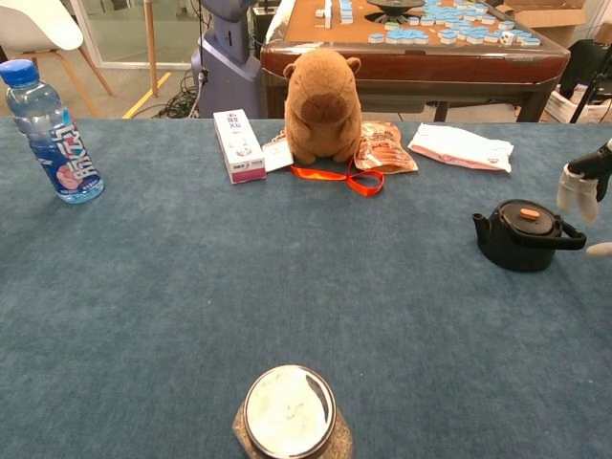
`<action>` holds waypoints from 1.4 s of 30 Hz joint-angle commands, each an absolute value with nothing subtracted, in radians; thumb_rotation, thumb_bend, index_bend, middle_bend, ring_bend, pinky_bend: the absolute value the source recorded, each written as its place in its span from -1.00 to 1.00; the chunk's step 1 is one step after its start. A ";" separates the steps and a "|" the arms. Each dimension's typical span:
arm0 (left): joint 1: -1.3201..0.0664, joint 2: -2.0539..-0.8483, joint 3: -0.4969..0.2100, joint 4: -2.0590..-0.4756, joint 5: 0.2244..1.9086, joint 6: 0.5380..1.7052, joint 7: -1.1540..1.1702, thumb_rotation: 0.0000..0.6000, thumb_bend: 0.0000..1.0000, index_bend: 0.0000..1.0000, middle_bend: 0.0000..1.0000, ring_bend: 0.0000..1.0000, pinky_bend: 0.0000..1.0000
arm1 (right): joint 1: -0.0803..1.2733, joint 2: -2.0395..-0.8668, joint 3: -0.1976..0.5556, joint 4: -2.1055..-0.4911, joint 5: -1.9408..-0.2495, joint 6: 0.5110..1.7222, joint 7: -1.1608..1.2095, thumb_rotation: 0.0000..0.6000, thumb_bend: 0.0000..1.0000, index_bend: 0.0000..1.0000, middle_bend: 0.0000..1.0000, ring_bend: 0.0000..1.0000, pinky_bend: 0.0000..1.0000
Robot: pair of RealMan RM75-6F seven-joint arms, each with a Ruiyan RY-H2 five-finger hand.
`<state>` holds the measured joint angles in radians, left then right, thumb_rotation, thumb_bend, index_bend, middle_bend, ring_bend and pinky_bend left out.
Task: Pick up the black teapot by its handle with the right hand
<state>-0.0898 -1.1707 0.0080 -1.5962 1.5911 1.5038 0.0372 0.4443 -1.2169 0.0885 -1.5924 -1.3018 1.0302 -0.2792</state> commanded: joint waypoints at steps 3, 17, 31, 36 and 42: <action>-0.091 -1.172 0.009 -1.594 1.594 1.502 0.033 1.00 -0.47 -0.80 -0.78 -0.67 -0.73 | 0.460 -1.243 0.094 -1.586 -1.280 1.019 -0.305 1.00 -0.65 -0.16 0.00 -0.26 -0.82; -0.092 -1.174 0.013 -1.575 1.593 1.497 0.004 1.00 -0.47 -0.80 -0.78 -0.67 -0.73 | 0.481 -1.313 0.085 -1.566 -1.234 1.011 -0.365 1.00 -0.64 -0.16 -0.02 -0.31 -0.88; -0.090 -1.176 0.020 -1.562 1.600 1.498 -0.015 1.00 -0.47 -0.80 -0.78 -0.67 -0.73 | 0.470 -1.334 0.061 -1.578 -1.211 1.027 -0.392 1.00 -0.64 -0.16 -0.05 -0.34 -0.88; -0.090 -1.177 0.023 -1.561 1.603 1.497 -0.015 1.00 -0.47 -0.80 -0.78 -0.67 -0.73 | 0.468 -1.340 0.049 -1.573 -1.204 1.016 -0.391 1.00 -0.64 -0.16 -0.05 -0.34 -0.89; -0.087 -1.174 0.024 -1.561 1.603 1.500 -0.020 1.00 -0.47 -0.80 -0.78 -0.67 -0.73 | 0.471 -1.344 0.041 -1.576 -1.213 1.009 -0.386 1.00 -0.64 -0.16 -0.05 -0.34 -0.88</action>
